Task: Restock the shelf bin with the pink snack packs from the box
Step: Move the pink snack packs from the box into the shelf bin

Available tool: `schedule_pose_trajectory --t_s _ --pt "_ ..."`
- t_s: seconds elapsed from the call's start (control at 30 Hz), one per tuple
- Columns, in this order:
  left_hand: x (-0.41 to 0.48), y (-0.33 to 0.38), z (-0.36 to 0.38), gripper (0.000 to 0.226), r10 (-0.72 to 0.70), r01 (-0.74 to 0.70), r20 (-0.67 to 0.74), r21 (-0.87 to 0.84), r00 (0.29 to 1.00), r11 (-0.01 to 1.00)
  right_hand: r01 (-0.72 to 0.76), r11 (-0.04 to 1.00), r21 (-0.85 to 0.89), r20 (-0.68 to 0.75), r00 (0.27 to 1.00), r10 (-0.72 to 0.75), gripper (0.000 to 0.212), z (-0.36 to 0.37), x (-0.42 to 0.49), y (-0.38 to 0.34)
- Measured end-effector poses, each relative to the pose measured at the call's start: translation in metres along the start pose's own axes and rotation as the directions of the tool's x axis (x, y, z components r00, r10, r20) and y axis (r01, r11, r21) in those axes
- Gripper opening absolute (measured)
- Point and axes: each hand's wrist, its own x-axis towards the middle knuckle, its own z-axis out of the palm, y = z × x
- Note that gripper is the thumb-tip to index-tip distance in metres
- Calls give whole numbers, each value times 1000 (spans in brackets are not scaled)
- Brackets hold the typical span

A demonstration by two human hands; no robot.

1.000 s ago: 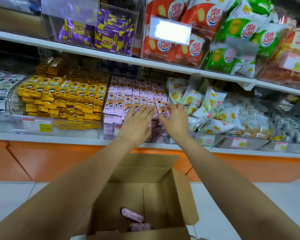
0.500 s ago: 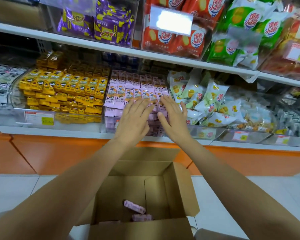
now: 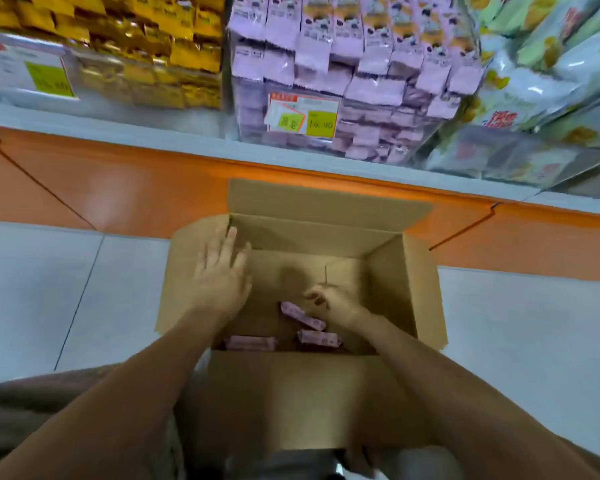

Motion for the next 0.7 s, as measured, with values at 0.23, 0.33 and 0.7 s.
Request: schedule_pose_trajectory --t_s 0.23,0.33,0.7 --pt "-2 -10 41 51 58 -58 5 80 998 995 -209 972 -109 143 964 224 51 58 49 44" --pt "2 -9 41 35 109 -107 -6 153 994 982 -220 958 -185 142 959 247 36 61 54 51" --pt "33 59 70 38 215 67 598 -413 772 908 124 964 237 -67 992 -111 28 21 39 58"
